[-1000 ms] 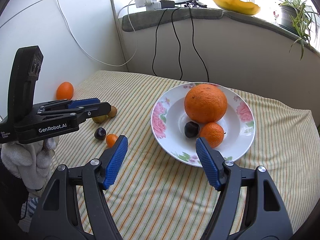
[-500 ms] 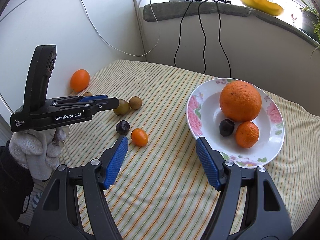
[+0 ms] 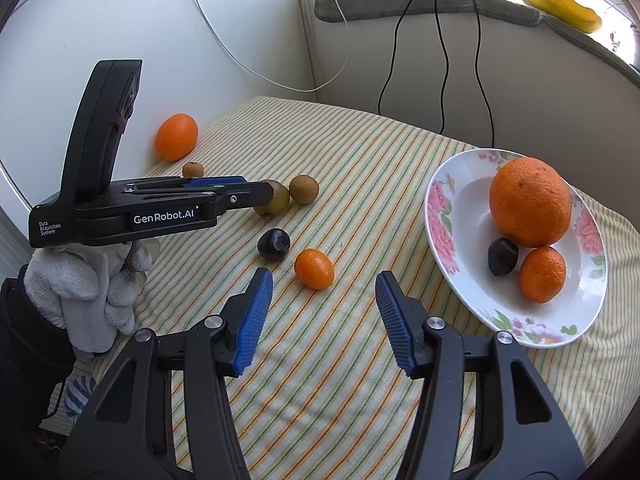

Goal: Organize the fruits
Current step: 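Reach the right tool to the small orange while the left tool reaches the kiwi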

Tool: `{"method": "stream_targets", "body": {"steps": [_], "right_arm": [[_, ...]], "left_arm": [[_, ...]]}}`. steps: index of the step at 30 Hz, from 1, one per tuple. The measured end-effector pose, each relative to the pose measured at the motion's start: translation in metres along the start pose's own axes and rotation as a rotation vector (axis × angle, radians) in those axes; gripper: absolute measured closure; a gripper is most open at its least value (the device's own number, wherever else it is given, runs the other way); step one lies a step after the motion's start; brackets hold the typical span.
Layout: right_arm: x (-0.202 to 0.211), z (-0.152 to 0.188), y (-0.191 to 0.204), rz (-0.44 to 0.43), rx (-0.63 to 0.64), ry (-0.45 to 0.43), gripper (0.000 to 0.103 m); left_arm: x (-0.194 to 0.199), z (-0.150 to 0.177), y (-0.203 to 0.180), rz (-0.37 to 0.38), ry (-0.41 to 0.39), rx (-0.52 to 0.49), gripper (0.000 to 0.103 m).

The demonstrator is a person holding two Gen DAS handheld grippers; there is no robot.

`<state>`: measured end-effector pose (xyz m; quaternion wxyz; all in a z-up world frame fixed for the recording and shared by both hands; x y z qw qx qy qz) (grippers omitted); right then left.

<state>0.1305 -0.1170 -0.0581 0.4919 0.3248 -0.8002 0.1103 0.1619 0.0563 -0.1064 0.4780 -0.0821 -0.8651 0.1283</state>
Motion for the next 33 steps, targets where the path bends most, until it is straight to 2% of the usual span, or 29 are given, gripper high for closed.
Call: {"method": "stream_targets", "body": {"steps": [5, 9, 22, 28, 33], "right_arm": [[-0.011, -0.002, 0.005, -0.008, 0.013, 0.024, 0.051], [-0.024, -0.006, 0.002, -0.032, -0.008, 0.049, 0.061], [-0.044, -0.011, -0.003, -0.053, -0.028, 0.085, 0.063], [-0.046, -0.011, -0.003, -0.055, -0.025, 0.086, 0.067], [-0.048, -0.012, 0.002, -0.056, -0.009, 0.089, 0.075]], "left_arm": [[-0.002, -0.002, 0.001, 0.005, 0.006, -0.002, 0.065], [-0.004, -0.002, 0.002, 0.006, 0.011, -0.002, 0.065], [-0.009, -0.001, 0.001, 0.011, 0.027, -0.021, 0.065], [-0.008, -0.001, -0.002, 0.013, 0.022, -0.035, 0.075], [-0.007, 0.000, -0.002, 0.010, 0.017, -0.039, 0.077]]}}
Point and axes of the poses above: each gripper's, at about its wrist camera, not at the fingertips, and x roughly against the way its jaws point, y to its left, z to its underside, the point moved 2 cm from there along -x, roughly the way its jaws point, and after that the axes turned 9 degrees about y, right-handed, at the moved point
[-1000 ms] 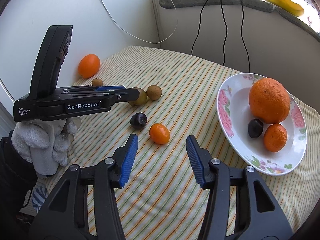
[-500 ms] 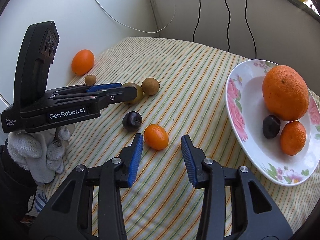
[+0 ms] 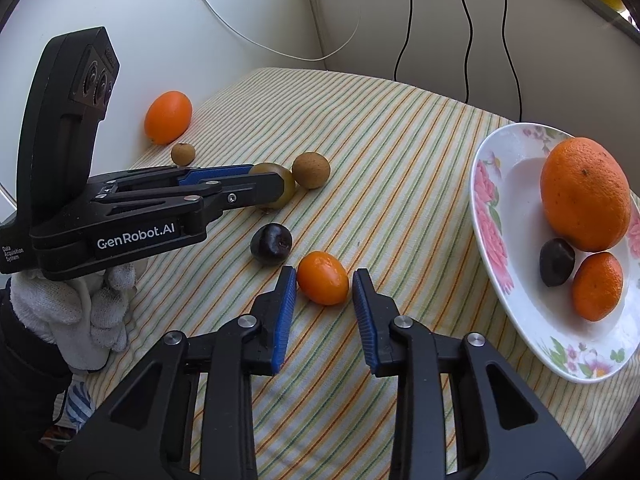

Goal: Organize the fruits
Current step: 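Reach the right tool to the small orange while the left tool reaches the kiwi, then carry the small orange with the right tool onto the plate while the left tool carries the kiwi there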

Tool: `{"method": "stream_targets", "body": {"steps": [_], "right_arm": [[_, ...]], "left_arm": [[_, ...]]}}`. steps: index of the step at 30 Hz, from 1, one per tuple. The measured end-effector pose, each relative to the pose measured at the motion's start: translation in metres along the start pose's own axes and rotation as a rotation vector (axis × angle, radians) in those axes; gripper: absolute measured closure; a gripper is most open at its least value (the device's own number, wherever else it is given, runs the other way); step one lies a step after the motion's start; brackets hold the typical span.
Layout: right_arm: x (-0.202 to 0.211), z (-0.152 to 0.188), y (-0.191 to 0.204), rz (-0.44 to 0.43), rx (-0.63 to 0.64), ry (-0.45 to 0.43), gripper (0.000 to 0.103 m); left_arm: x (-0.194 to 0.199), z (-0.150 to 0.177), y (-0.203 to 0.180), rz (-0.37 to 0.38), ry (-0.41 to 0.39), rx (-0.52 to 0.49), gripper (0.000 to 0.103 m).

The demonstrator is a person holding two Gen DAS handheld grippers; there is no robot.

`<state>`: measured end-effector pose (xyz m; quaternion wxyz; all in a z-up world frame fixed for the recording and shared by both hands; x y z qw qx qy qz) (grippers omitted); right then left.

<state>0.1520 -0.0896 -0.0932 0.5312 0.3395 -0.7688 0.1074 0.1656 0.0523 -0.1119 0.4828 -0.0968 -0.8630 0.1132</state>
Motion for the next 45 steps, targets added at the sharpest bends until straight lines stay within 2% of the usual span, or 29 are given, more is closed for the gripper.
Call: {"method": "stream_targets", "body": {"steps": [9, 20, 37, 45], "right_arm": [[0.005, 0.003, -0.002, 0.015, -0.015, -0.020, 0.076], [0.032, 0.017, -0.013, 0.000, -0.049, -0.063, 0.076], [0.088, 0.049, -0.062, 0.046, -0.148, -0.148, 0.076], [0.108, 0.059, -0.086, 0.112, -0.185, -0.179, 0.076]], "left_arm": [[0.005, 0.001, 0.003, 0.004, -0.012, 0.018, 0.078], [0.016, 0.000, -0.004, 0.024, -0.035, 0.022, 0.078], [0.019, -0.005, -0.057, 0.075, -0.047, -0.048, 0.078], [0.011, -0.010, -0.084, 0.088, -0.042, -0.087, 0.078]]}}
Point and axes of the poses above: each gripper's, at about its wrist camera, not at the fingertips, and x roughly against the way its jaws point, y to its left, z to its underside, the point moved 2 cm from there along -x, roughly the way its jaws point, and after that the axes turned 9 degrees about y, right-handed, at the moved point
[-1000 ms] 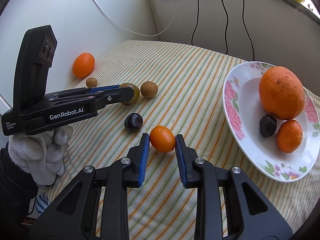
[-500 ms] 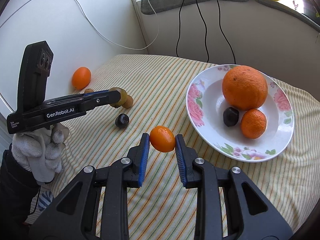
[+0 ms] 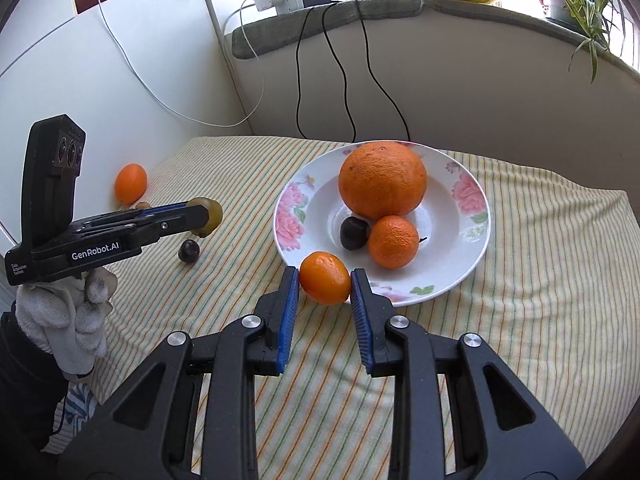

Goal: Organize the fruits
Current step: 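Carry the small orange with the right tool onto the plate while the left tool carries the kiwi there, then open both tools and withdraw them from the plate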

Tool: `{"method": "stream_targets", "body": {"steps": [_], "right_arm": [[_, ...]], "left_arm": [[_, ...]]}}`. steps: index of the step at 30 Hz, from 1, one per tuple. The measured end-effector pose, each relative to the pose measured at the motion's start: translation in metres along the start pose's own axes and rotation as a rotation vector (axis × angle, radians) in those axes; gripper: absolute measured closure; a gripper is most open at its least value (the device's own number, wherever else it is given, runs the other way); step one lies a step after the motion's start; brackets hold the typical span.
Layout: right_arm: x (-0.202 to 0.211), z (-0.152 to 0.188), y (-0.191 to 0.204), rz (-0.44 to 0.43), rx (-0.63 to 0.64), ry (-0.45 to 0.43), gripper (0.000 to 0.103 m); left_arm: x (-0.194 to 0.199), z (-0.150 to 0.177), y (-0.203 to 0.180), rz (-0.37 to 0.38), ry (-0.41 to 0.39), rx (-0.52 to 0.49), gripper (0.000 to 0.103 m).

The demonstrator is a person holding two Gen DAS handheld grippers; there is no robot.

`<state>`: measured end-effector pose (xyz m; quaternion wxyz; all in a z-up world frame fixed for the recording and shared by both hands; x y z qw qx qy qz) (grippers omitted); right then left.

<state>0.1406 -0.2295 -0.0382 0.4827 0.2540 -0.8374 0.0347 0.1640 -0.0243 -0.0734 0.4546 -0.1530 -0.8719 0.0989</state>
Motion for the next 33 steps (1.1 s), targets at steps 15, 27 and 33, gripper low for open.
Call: {"method": "stream_targets", "body": {"steps": [15, 27, 33], "right_arm": [[0.005, -0.014, -0.055, 0.099, -0.071, -0.035, 0.076], [-0.012, -0.022, -0.075, 0.110, -0.095, -0.016, 0.076], [-0.015, -0.025, -0.075, 0.114, -0.086, -0.014, 0.075]], "left_arm": [[-0.021, -0.018, -0.048, 0.004, 0.006, -0.089, 0.078], [-0.041, -0.024, -0.069, -0.004, 0.036, -0.143, 0.077], [-0.041, -0.027, -0.070, -0.016, 0.034, -0.143, 0.072]]}}
Point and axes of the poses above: each gripper's, at about its wrist camera, not at the fingertips, and x roughly against the way its jaws point, y to its left, z to its underside, the point moved 2 cm from there along -x, roughly the way its jaws point, and after that the axes turned 9 degrees about y, right-handed, at the moved point
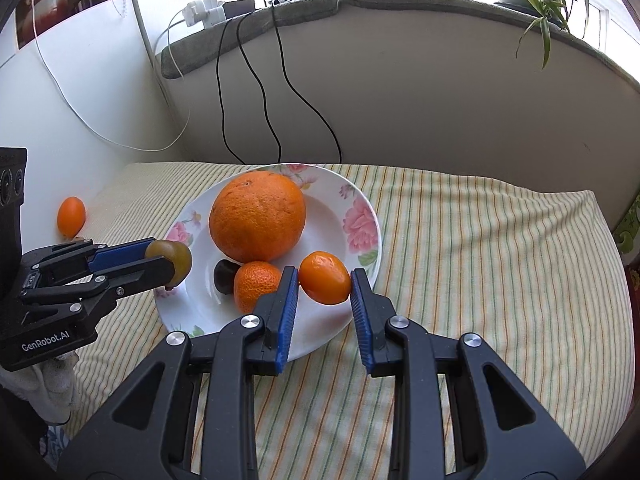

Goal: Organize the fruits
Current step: 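Open both tools and withdraw them from the plate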

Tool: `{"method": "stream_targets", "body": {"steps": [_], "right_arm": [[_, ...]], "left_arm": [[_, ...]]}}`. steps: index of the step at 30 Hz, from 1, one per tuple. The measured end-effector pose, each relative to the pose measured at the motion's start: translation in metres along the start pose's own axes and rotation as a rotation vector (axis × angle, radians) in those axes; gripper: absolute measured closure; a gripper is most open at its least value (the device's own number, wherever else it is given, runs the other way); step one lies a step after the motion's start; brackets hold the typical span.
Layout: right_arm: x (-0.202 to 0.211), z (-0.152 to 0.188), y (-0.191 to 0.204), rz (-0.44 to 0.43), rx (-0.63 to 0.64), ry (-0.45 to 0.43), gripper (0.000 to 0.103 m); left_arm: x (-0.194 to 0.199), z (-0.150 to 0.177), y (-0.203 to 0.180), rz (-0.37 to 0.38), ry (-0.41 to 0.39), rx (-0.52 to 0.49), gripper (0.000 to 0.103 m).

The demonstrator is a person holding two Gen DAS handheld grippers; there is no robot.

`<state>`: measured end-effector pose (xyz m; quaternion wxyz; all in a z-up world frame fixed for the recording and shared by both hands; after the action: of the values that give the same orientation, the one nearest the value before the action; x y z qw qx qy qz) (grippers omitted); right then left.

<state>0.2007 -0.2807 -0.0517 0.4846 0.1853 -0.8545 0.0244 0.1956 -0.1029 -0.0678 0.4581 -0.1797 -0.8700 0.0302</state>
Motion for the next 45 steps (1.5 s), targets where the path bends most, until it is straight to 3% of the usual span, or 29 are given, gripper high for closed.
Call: {"method": "stream_targets", "body": {"steps": [2, 3, 5, 6, 10, 16, 20, 29, 45], "right_arm": [[0.000, 0.000, 0.000, 0.003, 0.000, 0.000, 0.071], [0.000, 0.000, 0.001, 0.006, -0.001, -0.002, 0.055], [0.003, 0.000, 0.001, 0.018, 0.001, -0.020, 0.034], [0.006, 0.000, 0.001, 0.024, 0.004, -0.032, 0.033], [0.011, -0.001, 0.002, 0.034, 0.008, -0.040, 0.028], [0.015, 0.000, 0.004, 0.056, 0.020, -0.040, 0.027], [0.018, 0.001, 0.006, 0.060, 0.021, -0.043, 0.016], [0.026, 0.004, 0.017, 0.055, 0.029, -0.050, 0.015], [0.040, 0.005, 0.065, -0.014, 0.095, -0.063, 0.015]], "left_arm": [[0.002, -0.001, 0.000, 0.002, -0.009, 0.002, 0.061], [0.003, -0.001, 0.000, 0.005, -0.015, 0.002, 0.058], [0.005, -0.002, -0.001, 0.003, -0.018, -0.003, 0.058], [0.006, -0.002, -0.001, 0.000, -0.021, -0.005, 0.057], [0.010, -0.002, 0.000, -0.005, -0.033, -0.003, 0.046], [0.013, -0.001, -0.001, -0.024, -0.038, -0.010, 0.038], [0.016, 0.000, -0.001, -0.026, -0.042, -0.010, 0.037], [0.027, 0.006, 0.011, -0.034, -0.054, 0.008, 0.037], [0.060, 0.032, 0.073, -0.075, -0.081, 0.116, 0.037]]}}
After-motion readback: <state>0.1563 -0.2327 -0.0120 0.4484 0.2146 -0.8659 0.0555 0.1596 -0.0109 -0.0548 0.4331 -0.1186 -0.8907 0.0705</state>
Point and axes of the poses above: each gripper's, at about its wrist camera, not at the fingertips, and x roughly against the way its jaws point, y to its left, z to its underside, the point moved 2 cm from there along -x, roughly the way its jaws point, and after that the axes turned 9 degrees about y, right-handed, at the moved point
